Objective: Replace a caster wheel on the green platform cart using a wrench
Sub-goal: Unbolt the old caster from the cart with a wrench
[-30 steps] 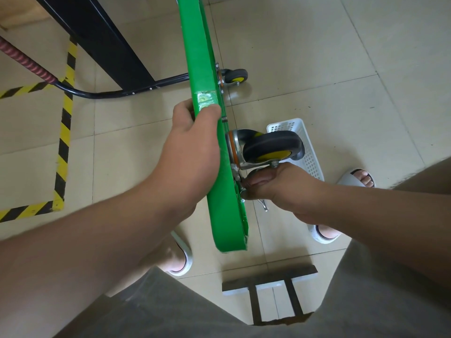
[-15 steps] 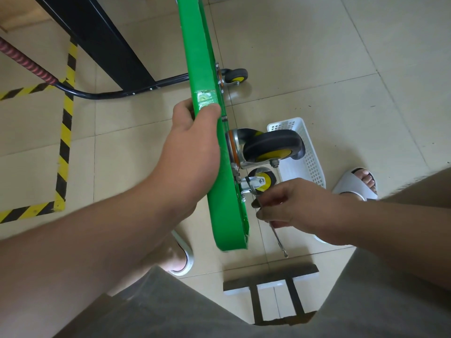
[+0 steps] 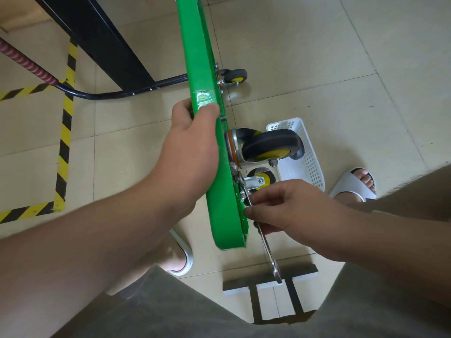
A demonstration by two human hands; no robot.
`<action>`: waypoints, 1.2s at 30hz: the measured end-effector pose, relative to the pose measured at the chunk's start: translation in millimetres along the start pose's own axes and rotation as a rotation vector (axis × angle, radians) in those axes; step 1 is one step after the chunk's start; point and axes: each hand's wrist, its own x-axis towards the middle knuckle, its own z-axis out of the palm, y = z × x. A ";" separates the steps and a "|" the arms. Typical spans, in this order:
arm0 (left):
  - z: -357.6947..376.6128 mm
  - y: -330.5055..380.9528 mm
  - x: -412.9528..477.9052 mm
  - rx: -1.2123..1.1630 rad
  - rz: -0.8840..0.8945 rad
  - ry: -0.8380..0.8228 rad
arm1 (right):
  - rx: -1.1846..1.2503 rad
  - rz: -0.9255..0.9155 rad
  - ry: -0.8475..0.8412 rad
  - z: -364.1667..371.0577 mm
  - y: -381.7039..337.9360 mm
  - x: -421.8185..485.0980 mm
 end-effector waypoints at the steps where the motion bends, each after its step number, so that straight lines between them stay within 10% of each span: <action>1: 0.2 0.0 -0.1 0.005 0.001 0.005 | 0.007 0.009 -0.005 0.6 0.7 1.2; 36: 1.1 1.1 -1.4 0.014 -0.018 -0.003 | -0.309 -0.025 0.103 -25.8 30.5 52.9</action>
